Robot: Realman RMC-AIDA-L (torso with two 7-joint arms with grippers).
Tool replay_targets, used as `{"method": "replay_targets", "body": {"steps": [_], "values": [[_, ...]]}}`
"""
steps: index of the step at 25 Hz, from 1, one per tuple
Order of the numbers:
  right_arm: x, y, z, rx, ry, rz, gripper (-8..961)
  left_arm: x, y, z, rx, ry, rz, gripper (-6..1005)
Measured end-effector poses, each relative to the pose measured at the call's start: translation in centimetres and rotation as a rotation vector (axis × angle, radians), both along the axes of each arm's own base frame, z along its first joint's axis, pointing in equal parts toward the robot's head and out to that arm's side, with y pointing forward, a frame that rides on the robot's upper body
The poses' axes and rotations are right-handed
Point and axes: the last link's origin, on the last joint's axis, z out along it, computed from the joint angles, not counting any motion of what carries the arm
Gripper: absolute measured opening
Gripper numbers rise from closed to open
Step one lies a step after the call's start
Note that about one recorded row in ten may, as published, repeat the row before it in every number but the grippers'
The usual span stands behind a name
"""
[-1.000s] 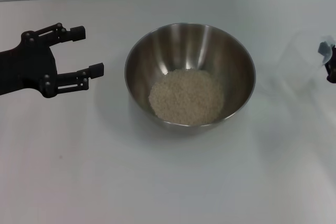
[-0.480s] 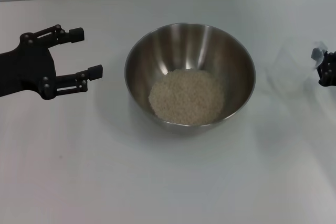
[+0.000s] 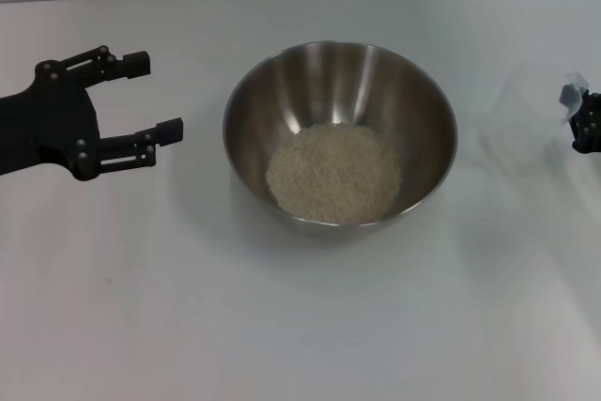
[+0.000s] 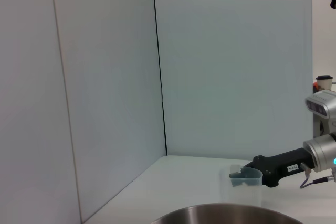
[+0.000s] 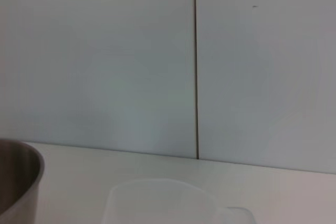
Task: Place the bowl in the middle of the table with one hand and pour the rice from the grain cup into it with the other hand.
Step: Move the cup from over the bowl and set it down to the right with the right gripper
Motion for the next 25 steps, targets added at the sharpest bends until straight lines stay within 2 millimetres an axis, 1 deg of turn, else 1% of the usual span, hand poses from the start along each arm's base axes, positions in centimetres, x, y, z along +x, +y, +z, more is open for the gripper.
{"method": "replay_targets", "body": {"steps": [4, 9, 16, 23, 25], "values": [[0.1, -0.1, -0.2, -0.006, 0.004, -0.007, 21, 0.0, 0.0, 0.1, 0.0, 0.003, -0.001, 832], [0.2, -0.1, -0.3, -0.015, 0.001, -0.01, 208, -0.1, -0.1, 0.1, -0.01, 0.009, -0.004, 832], [0.3, -0.2, -0.5, -0.019, 0.001, -0.02, 399, -0.1, -0.1, 0.1, -0.011, 0.011, -0.005, 833], [0.7, -1.3, -0.5, -0.022, 0.035, -0.023, 529, -0.1, -0.1, 0.1, -0.012, 0.016, -0.006, 833], [0.6, -2.1, -0.4, -0.029, 0.07, -0.005, 566, 0.0, 0.0, 0.1, -0.015, 0.021, -0.01, 833]]}}
